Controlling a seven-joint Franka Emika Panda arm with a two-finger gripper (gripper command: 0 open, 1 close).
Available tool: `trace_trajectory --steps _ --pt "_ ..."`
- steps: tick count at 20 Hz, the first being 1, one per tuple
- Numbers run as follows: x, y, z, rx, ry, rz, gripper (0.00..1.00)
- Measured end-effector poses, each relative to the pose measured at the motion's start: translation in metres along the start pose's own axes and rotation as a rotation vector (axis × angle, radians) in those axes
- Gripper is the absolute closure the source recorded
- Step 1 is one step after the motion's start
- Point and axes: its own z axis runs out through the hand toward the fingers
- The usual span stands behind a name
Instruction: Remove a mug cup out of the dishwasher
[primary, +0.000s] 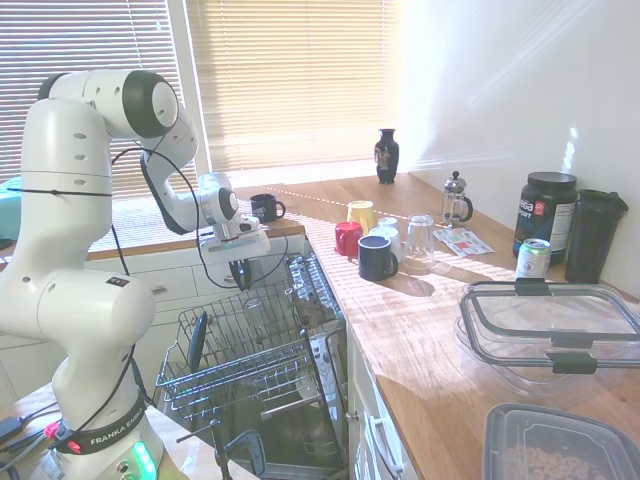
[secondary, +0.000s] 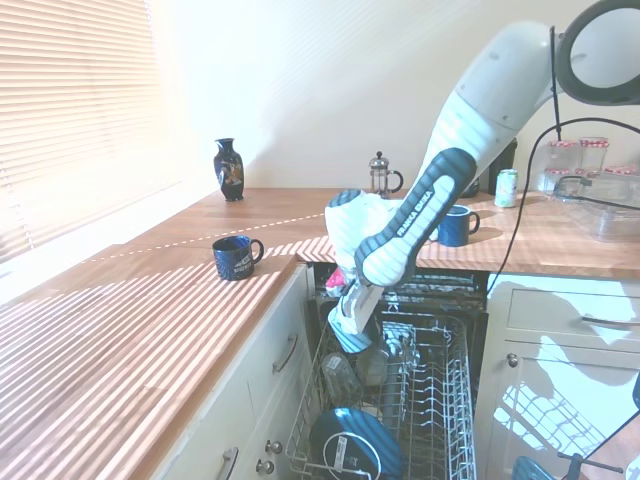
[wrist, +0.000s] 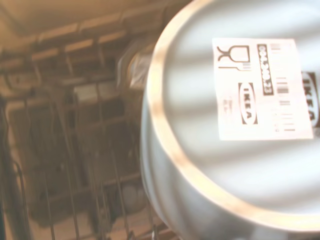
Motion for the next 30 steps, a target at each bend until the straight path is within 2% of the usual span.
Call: trace_trajectory --steps 5,17,23,30 --pt "0.028 0.02 -0.046 0.083 0.037 0.108 1.0" --pt "0.098 0.061 -0.088 0.185 0.092 0.299 1.0" --pt "0.116 0.086 -0.084 0.191 0.068 0.373 1.0" --pt "0.145 0.107 -0.064 0.169 0.011 0.406 1.0"
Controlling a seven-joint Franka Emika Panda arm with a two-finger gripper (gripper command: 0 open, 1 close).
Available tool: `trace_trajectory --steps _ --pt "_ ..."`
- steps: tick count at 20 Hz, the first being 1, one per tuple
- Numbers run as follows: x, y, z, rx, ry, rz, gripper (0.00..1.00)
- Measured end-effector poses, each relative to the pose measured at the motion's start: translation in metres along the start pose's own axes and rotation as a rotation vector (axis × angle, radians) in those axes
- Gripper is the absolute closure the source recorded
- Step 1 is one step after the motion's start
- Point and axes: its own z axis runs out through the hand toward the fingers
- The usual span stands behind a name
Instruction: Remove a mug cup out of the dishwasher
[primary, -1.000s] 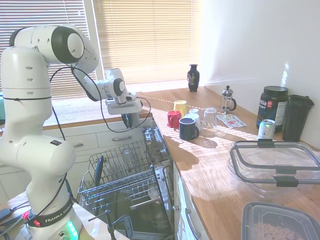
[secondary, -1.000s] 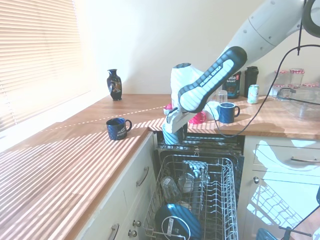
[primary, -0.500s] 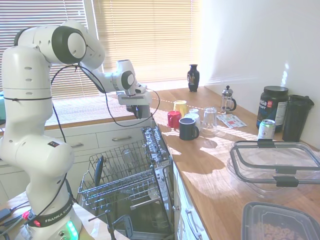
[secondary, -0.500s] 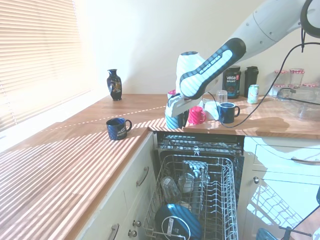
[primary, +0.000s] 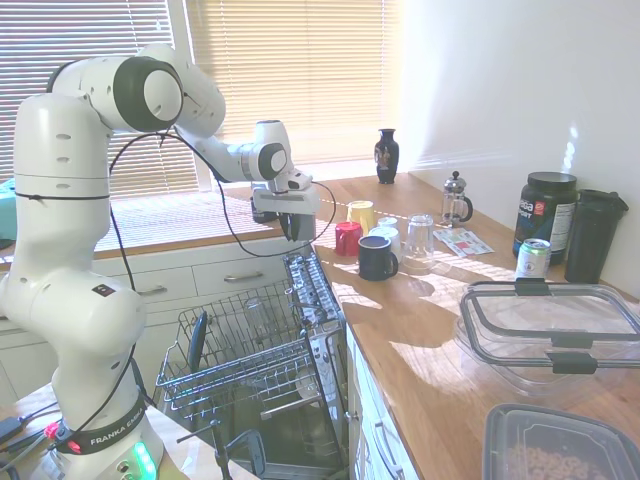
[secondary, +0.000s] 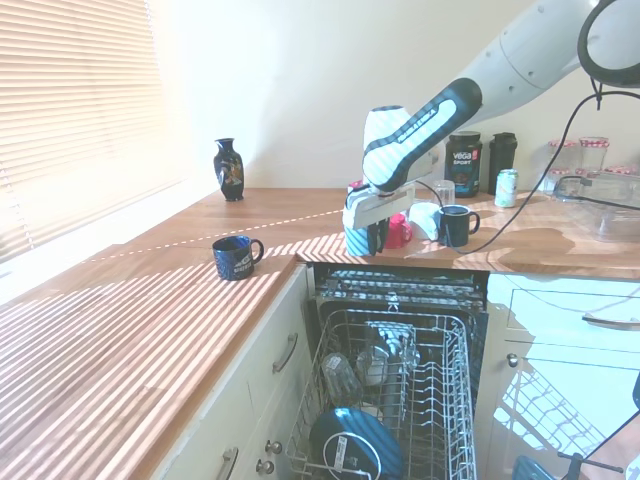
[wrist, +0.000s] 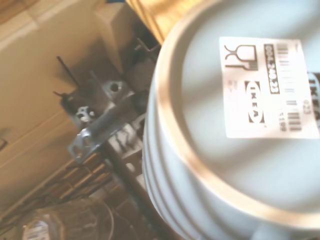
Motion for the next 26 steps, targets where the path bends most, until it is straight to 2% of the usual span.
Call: trace_trajectory --steps 8,9,10,11,12,26 --pt "0.027 -0.012 0.015 -0.037 -0.029 0.015 1.0" --pt "0.029 -0.013 0.017 -0.044 -0.033 0.016 0.0" --pt "0.032 -0.014 0.017 -0.048 -0.035 0.018 0.0" --pt "0.035 -0.015 0.016 -0.051 -0.036 0.02 1.0" --pt "0.037 -0.015 0.016 -0.051 -0.034 0.022 0.0" --pt "0.06 -0.025 0.018 -0.045 -0.016 0.039 0.0"
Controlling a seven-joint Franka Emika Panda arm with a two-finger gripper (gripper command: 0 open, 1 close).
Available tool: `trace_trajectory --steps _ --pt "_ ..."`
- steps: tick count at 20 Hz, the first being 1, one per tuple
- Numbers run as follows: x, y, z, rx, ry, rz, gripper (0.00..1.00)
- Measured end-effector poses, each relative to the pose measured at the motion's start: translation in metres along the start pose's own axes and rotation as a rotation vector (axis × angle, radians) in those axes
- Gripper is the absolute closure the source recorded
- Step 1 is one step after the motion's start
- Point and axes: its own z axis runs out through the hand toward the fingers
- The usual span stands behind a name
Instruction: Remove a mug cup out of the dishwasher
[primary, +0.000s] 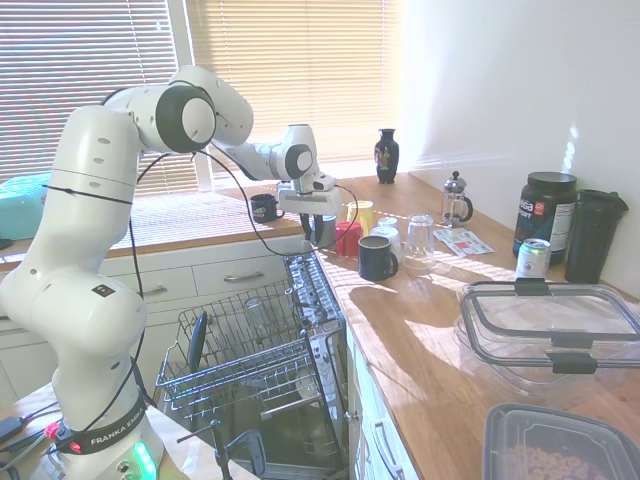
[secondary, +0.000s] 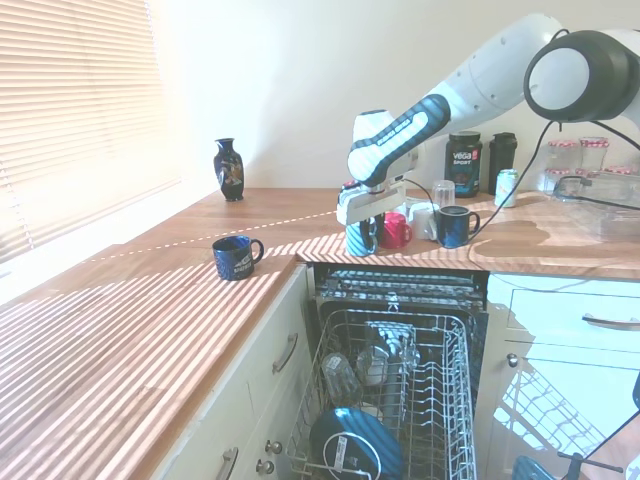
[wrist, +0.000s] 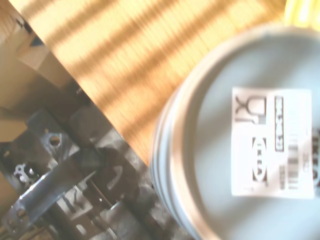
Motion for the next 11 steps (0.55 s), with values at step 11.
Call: trace_trajectory --steps 11 --pt "-0.04 0.009 -0.057 0.006 0.053 0.012 0.0"
